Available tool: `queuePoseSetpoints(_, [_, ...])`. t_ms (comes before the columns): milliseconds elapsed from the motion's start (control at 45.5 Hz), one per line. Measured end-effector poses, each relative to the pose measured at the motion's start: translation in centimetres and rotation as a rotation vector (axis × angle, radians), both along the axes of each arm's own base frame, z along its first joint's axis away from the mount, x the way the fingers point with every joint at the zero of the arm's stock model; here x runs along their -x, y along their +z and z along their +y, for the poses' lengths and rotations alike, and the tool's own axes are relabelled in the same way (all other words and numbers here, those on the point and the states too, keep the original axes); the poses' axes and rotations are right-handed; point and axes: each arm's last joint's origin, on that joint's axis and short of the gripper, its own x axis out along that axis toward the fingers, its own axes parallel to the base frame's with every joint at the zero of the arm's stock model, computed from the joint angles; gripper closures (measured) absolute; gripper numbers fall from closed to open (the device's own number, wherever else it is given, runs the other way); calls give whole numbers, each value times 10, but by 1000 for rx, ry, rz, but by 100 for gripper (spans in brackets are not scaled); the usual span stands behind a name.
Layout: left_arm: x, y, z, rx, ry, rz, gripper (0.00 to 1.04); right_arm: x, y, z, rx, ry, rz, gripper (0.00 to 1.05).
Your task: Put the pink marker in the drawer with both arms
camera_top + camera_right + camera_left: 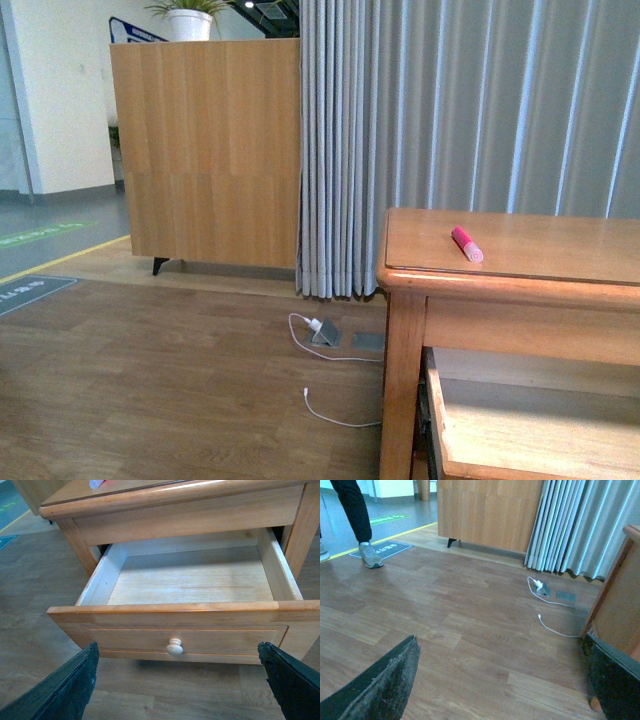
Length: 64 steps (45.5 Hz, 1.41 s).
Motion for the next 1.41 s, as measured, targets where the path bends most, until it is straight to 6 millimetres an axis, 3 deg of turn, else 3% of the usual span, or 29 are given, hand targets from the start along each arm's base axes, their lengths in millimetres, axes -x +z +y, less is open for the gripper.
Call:
queuePoseSetpoints(110, [-11,3,-11,11,-56,42,6,0,0,0,0,0,0,8])
queuePoseSetpoints(352, [-63,52,-29,-19,-266,57,6,0,0,0,0,0,-1,8])
queuePoseSetpoints(528, [-115,75,-50,-82,-373,65,6,0,0,0,0,0,-1,8])
queuePoseSetpoints(726, [-168,84,-79,-115,-462,92,6,0,0,0,0,0,-1,8])
queuePoseSetpoints(858, [-215,93,-109,-131,-529,103,6,0,0,0,0,0,-1,8])
queuePoseSetpoints(1121, [-273,107,-161,-132,-618,90,6,0,0,0,0,0,-1,8])
queuePoseSetpoints(1407, [-333,105,-231,-109,-721,113,6,0,0,0,0,0,-1,8])
